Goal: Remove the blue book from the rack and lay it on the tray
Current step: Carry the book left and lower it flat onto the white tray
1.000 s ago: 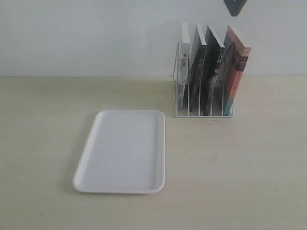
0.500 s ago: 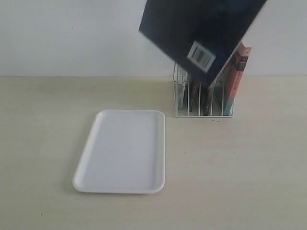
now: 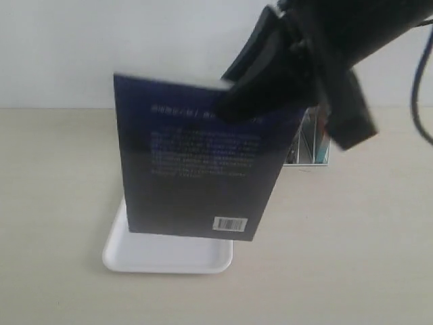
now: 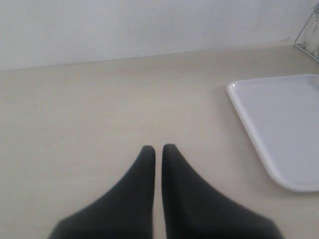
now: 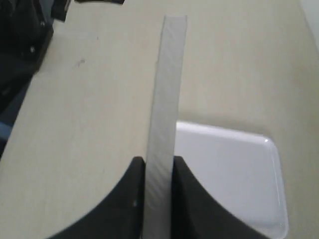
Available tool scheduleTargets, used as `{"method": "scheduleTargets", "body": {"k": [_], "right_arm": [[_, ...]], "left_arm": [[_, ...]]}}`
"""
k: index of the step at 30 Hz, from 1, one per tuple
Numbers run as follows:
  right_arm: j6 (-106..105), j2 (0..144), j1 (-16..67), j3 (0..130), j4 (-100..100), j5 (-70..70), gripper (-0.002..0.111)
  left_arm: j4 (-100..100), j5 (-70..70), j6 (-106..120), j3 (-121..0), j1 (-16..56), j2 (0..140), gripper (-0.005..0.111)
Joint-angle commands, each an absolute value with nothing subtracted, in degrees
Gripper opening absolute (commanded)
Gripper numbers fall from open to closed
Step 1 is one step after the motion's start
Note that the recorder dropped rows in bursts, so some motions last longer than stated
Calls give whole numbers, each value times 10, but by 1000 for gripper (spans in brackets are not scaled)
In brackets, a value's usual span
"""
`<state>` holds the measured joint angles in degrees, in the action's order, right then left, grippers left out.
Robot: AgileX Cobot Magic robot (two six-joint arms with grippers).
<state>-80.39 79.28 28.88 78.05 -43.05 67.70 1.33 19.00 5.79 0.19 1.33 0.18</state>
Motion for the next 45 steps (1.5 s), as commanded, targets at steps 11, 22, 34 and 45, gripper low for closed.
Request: {"method": "scheduleTargets", "body": {"k": [11,22,34,45], "right_arm": [[-584,847,424,778,-107,430,0],[-566,847,424,656,-10,236,0],[-617,900,446,572,-6,26,0],[-680,989,487,572,-6,-20,0]], "left_arm": [[15,181,60,0,12,0,5],[15,181,60,0,12,0,5],[15,181,60,0,12,0,5],[15,181,60,0,12,0,5]]}}
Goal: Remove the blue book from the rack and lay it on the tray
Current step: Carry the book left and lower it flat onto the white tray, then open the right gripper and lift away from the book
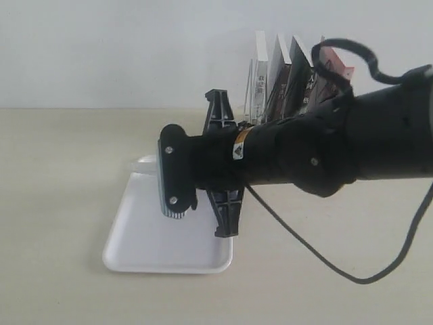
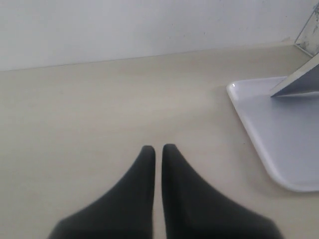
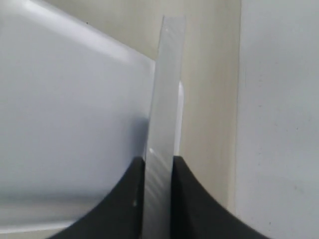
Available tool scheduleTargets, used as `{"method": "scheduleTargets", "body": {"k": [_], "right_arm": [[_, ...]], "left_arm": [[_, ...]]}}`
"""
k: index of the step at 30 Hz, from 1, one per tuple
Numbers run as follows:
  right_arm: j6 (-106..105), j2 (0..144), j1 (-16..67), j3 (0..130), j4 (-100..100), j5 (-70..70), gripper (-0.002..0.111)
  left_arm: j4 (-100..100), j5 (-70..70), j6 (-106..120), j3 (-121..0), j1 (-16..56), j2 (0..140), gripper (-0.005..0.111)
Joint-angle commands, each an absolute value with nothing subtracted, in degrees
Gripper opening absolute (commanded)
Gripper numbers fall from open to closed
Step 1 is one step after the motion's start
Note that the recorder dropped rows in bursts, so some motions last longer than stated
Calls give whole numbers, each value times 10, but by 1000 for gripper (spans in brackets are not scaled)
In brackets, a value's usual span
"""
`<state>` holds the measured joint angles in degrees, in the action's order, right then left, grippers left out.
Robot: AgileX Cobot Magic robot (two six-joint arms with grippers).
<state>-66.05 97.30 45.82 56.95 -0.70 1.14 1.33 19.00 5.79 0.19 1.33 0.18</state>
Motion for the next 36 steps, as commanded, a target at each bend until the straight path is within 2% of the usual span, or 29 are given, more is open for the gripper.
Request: {"method": "scheduleTargets", "body": {"k": [1,7,10,11,13,14,15,17,22,30,33,35,36], "right_arm": [[-680,994,493,572,-6,-18,0],[-650,1001,507,572,-9,-13,0],[-594,1007,504,572,-10,4,4],[-593,1007,504,572,-10,12,7],[-578,1007,504,572,-10,19,25],[-561,1007,504,572,-10,19,39],[-551,1007,504,572,-10,19,47],[-551,1007,503,572,-10,19,51],[-444,1007,503,572,-11,39,51],[-430,983,504,572,-11,185,51],[-431,961,504,572,-12,185,51],[-403,928,505,572,-56,220,33],[-366,901,505,572,-114,244,11]], "left_arm": [[15,181,60,0,12,0,5],[15,181,60,0,12,0,5],[15,181,60,0,12,0,5],[15,181,60,0,12,0,5],[15,181,60,0,12,0,5],[15,181,60,0,12,0,5],[15,181,60,0,12,0,5],[15,181,60,0,12,0,5],[15,181,60,0,12,0,5],[15,181,60,0,12,0,5],[15,181,60,0,12,0,5],[15,181,60,0,12,0,5],[15,181,60,0,12,0,5]]}}
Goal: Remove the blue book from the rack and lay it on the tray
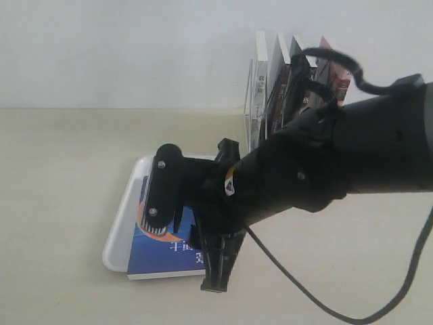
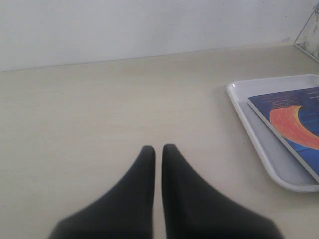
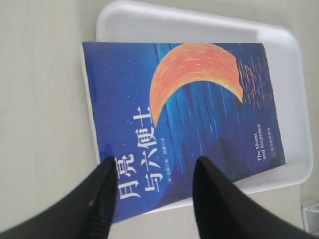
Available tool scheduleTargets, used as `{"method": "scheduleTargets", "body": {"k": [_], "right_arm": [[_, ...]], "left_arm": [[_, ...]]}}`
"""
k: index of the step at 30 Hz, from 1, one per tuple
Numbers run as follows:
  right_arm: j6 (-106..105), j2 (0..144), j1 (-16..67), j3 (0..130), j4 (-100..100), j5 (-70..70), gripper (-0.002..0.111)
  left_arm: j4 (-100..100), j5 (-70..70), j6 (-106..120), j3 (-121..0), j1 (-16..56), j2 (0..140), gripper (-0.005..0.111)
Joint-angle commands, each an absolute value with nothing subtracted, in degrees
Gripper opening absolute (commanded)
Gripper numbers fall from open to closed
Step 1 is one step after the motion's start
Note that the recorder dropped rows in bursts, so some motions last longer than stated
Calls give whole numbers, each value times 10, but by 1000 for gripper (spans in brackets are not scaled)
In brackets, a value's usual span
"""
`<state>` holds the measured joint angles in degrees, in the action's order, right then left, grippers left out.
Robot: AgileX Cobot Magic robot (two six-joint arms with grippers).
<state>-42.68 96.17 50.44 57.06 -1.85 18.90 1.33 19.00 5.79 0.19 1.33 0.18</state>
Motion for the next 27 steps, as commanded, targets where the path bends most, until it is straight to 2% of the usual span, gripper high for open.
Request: {"method": "scheduleTargets", "body": {"k": [1,4,10,15,18,21,27], "right_arm": [[-349,879,505,572,-143,263,0],[-344,809,505,572,-216,291,0],[-298,665,505,566,-227,283,0],[-253,523,501,491,-162,172,0],[-173,435,475,415,-35,79,0],[-111,374,396,336,39,-9,0],[-79,367,158,260,-59,-37,0]], "left_arm": [[15,181,60,0,12,0,5],[15,181,60,0,12,0,5],[15,181,60,0,12,0,5],[15,181,60,0,12,0,5],[15,181,60,0,12,0,5],[15,181,60,0,12,0,5],[15,181,60,0,12,0,5]]}}
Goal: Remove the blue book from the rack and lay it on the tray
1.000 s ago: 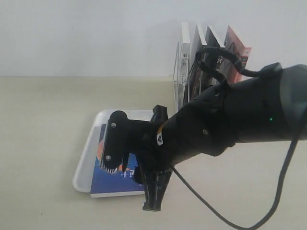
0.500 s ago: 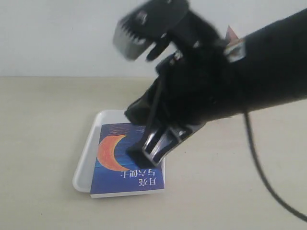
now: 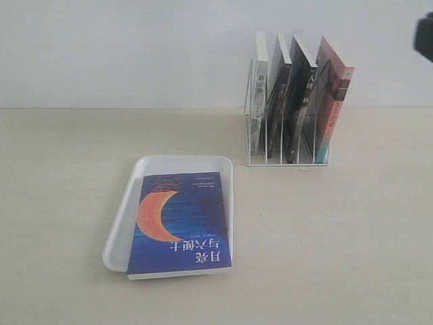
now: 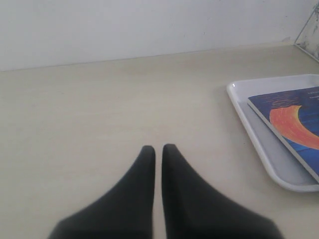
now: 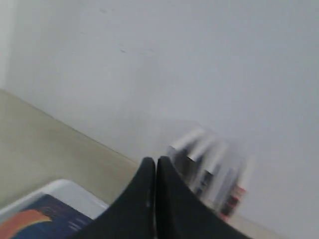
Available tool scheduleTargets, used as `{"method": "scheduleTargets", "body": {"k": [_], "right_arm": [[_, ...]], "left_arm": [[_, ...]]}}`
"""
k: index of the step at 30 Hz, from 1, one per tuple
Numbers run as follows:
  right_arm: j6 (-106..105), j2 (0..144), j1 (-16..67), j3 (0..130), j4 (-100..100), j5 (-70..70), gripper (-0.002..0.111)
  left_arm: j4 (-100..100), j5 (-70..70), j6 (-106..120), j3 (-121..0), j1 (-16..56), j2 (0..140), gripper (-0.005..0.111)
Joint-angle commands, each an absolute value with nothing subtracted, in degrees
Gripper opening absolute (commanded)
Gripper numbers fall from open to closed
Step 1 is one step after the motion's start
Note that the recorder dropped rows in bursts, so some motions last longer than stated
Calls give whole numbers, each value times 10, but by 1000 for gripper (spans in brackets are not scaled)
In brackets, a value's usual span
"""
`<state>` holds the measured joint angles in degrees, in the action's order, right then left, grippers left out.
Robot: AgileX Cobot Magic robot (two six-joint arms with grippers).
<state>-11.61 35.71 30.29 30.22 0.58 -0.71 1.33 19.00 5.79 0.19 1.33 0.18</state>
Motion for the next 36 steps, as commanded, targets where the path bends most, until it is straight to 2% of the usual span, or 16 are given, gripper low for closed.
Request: {"method": "scheduleTargets", "body": {"k": [1,4,6,17,24,36], "right_arm": [[-72,377,127,252,-85,-49,0],[-61,412,44,238,-122,-63,0],[-60,437,27,223,-124,-73,0],[-49,505,86,4,-97,-464,0],[0,505,86,0,-104,-381,0],[0,505,86,0,-104,-381,0]], "left_arm": [[15,181,60,0,12,0,5],[15,181,60,0,12,0,5],[15,181,60,0,12,0,5],[15,181,60,0,12,0,5],[15,181,60,0,12,0,5],[15,181,60,0,12,0,5]]}}
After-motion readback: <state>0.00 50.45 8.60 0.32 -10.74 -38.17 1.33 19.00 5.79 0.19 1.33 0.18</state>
